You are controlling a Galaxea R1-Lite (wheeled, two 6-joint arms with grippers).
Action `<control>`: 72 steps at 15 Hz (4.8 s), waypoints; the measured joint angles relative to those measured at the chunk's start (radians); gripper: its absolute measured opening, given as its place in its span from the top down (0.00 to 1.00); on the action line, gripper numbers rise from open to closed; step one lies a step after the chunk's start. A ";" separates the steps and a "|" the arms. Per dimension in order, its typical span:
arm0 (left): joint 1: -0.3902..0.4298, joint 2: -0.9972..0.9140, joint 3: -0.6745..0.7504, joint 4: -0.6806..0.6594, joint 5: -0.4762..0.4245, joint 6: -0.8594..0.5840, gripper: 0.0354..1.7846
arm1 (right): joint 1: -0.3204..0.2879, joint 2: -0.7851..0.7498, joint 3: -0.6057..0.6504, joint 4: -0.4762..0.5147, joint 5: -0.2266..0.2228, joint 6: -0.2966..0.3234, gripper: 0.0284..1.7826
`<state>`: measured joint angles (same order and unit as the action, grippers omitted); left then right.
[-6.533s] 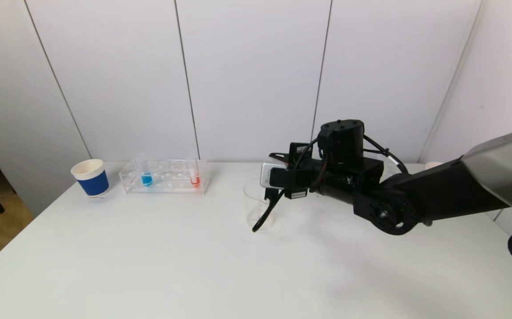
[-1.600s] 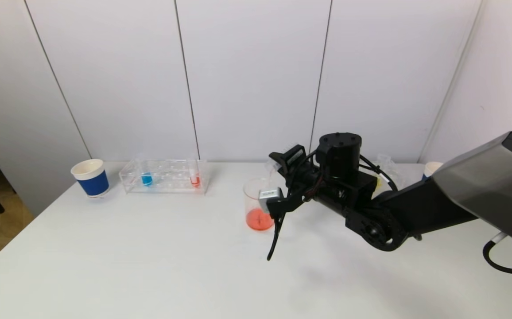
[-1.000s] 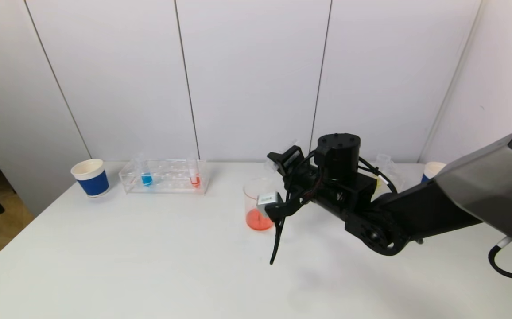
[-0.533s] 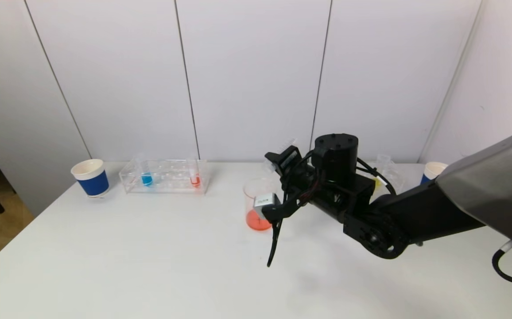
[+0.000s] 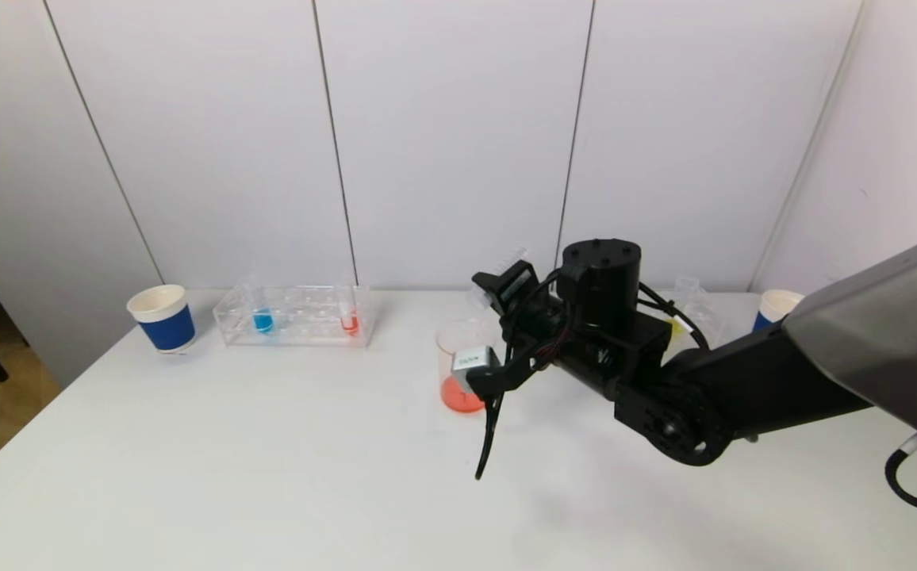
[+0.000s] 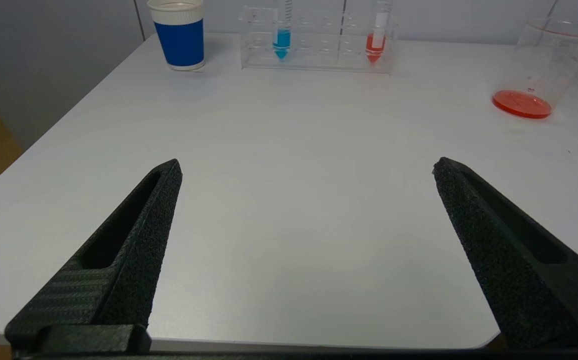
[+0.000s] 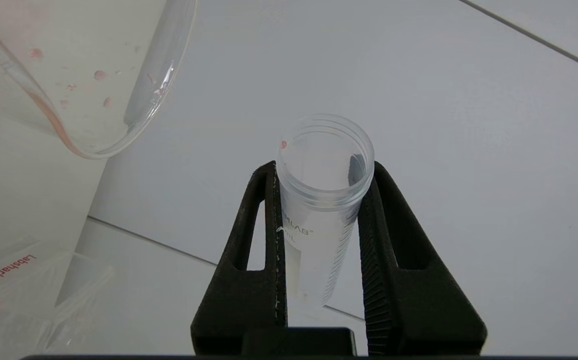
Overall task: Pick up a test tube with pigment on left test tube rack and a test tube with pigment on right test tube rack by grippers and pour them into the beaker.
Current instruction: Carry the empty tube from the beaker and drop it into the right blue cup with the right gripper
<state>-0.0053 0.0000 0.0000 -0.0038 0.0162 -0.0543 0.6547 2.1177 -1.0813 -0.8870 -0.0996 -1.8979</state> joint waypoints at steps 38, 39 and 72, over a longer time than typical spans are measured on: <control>0.000 0.000 0.000 0.000 0.000 0.000 0.01 | -0.222 -0.201 -0.134 -0.102 -0.236 1.533 0.74; 0.000 0.000 0.000 0.000 0.000 0.000 0.01 | -0.235 -0.210 -0.132 -0.100 -0.237 1.564 0.74; 0.000 0.000 0.000 0.000 0.000 0.000 0.01 | -0.879 -0.061 -0.158 0.110 -0.146 1.973 0.74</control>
<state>-0.0053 0.0000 0.0000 -0.0036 0.0164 -0.0543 -0.2240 2.0566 -1.2396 -0.7768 -0.2453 0.0753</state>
